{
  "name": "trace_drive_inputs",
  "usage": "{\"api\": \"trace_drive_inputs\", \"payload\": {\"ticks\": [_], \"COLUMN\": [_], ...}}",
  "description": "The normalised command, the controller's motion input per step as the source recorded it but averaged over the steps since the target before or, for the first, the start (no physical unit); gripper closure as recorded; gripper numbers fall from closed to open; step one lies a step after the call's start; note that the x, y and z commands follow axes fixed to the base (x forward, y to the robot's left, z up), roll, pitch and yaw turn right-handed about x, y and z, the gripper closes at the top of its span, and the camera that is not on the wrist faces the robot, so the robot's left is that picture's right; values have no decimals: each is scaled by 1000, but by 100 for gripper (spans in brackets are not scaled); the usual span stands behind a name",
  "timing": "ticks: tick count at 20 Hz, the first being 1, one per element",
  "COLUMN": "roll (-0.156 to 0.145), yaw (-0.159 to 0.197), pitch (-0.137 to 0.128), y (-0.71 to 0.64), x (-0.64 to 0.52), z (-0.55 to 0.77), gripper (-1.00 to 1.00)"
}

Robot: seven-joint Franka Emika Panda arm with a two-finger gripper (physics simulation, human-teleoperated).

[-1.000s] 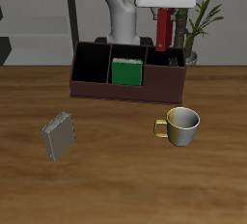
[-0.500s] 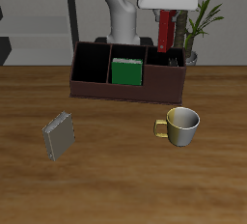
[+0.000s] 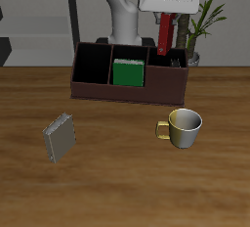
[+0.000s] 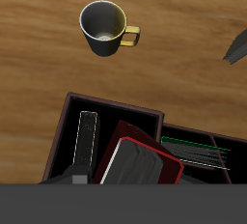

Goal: Place the green book into the back desk caddy's front compartment and place the left yellow book into the back desk caddy's right compartment and place the red book into the back desk caddy's right compartment

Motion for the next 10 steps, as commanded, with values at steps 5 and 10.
{"api": "trace_drive_inputs", "payload": {"ticks": [5,10], "roll": [-12,2], "yaw": [14,28], "pitch": [23,15], "y": [13,15], "x": [82,49], "z": [-163,-200], "gripper": [100,100]}}
